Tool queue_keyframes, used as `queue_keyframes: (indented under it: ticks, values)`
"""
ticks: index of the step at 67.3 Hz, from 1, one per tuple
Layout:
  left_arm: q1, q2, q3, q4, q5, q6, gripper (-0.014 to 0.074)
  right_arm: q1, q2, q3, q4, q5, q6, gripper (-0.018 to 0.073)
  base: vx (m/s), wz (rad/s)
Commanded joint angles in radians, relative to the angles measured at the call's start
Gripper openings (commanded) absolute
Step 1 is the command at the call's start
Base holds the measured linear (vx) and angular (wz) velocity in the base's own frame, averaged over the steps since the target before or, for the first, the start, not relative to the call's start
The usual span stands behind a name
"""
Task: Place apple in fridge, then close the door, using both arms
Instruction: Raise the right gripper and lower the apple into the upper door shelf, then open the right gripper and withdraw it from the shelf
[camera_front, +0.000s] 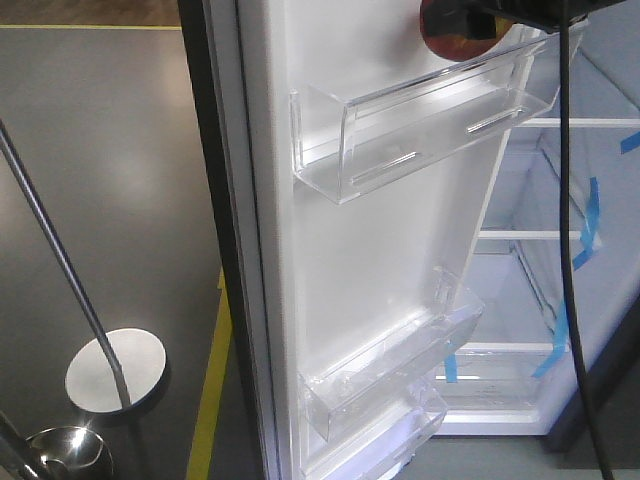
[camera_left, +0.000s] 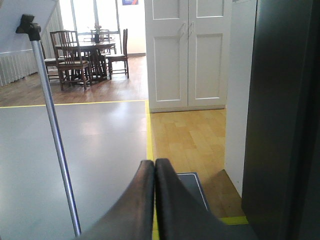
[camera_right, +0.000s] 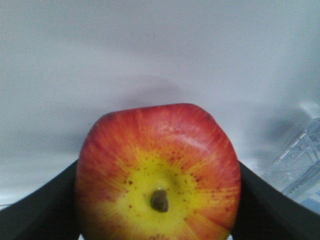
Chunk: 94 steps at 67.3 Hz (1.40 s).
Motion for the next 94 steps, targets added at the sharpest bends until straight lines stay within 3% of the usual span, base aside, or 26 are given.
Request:
queue_keyframes:
  ticks: [1,12,27,35,53,72,94]
  values:
    - [-0.003,-0.002,0.026,0.0,-0.069,-0.008,-0.0006,-0.007,-0.029,-0.036,0.009,-0.074,-0.009,0.0245,0.0,0.0]
    - [-0.003,-0.002,0.026,0.0,-0.069,-0.008,-0.0006,-0.007,-0.026,-0.036,0.006,-0.072,-0.007,0.0376,0.0,0.0]
    - [-0.003,-0.002,0.026,0.0,-0.069,-0.008,-0.0006,-0.007,-0.026,-0.036,0.006,-0.056,-0.005,0.0648,0.0,0.0]
    - [-0.003,-0.002,0.026,0.0,-0.069,-0.008,-0.0006,-0.007,-0.026,-0.036,0.006,-0.048,-0.005,0.0728,0.0,0.0]
    - [-0.003,-0.002,0.026,0.0,-0.069,-0.008,-0.0006,-0.007,-0.055,-0.036,0.008,-0.003,0.003,0.071,0.0,0.0]
    - [-0.003,-0.002,0.026,0.0,-0.069,-0.008,-0.0006,-0.002,-0.195,-0.025,0.01,0.15,0.044,0.0678,0.0,0.0]
    - [-0.003,-0.002,0.026,0.0,-0.069,-0.008,-0.0006,0.058,-0.495,0.411,0.018,0.045,0.056,0.0665,0.0,0.0]
